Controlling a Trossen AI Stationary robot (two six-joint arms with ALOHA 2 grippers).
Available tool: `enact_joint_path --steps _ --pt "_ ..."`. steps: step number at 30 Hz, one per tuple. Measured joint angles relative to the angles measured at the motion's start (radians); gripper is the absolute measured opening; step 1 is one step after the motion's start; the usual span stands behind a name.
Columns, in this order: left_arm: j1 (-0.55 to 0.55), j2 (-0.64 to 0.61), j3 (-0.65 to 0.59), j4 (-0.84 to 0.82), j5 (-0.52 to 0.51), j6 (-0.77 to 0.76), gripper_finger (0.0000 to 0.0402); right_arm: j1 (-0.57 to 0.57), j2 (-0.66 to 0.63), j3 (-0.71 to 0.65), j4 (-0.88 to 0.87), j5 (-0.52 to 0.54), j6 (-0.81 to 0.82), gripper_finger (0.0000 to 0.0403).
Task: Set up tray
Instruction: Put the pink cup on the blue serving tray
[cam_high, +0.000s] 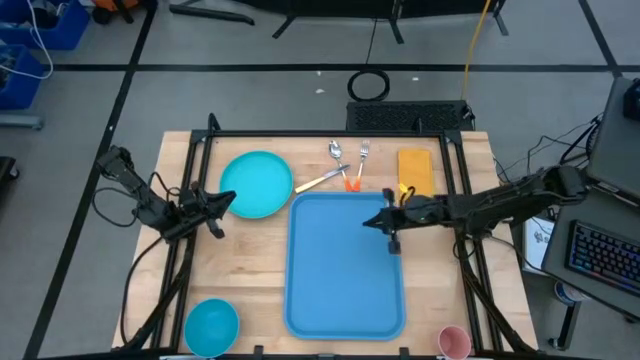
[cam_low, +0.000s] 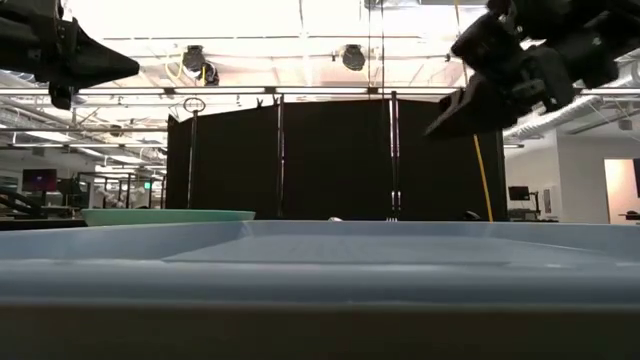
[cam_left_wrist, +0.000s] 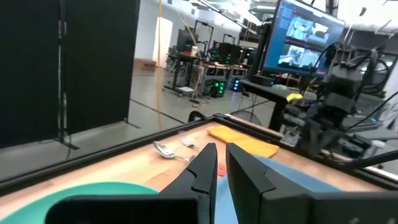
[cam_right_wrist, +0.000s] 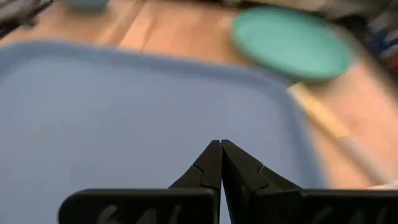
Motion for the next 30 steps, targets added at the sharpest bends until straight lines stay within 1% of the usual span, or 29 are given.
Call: enact_joint_path --steps 2,4,8,12,15,19,21,25,30 --pt "0.000 0.000 0.000 0.002 0.000 0.027 0.0037 0.000 0.056 0.029 0.000 -0.052 -0.007 0.0000" --pt "0.000 0.000 0.000 0.010 -0.008 0.051 0.0037 0.005 0.106 0.064 -0.006 -0.054 0.003 0.0000" --pt "0.000 0.000 0.000 0.008 -0.023 0.050 0.0037 0.038 0.158 0.120 -0.133 -0.051 -0.020 0.0009" --pt "0.000 0.000 0.000 0.008 -0.035 0.083 0.0037 0.058 0.157 0.190 -0.247 -0.045 -0.010 0.0042" --pt "0.000 0.000 0.000 0.010 -0.050 0.111 0.0037 0.078 0.150 0.221 -0.300 -0.051 0.003 0.0078" --pt "0.000 0.000 0.000 0.011 -0.052 0.111 0.0037 0.101 0.120 0.280 -0.416 -0.050 0.013 0.0126" --pt "0.000 0.000 0.000 0.011 -0.052 0.111 0.0037 0.111 0.110 0.301 -0.439 -0.050 0.023 0.0145" --pt "0.000 0.000 0.000 0.013 -0.058 0.110 0.0037 0.145 0.105 0.319 -0.439 -0.049 0.014 0.0171" --pt "0.000 0.000 0.000 0.013 -0.059 0.111 0.0037 0.169 0.106 0.320 -0.419 -0.046 0.001 0.0182"
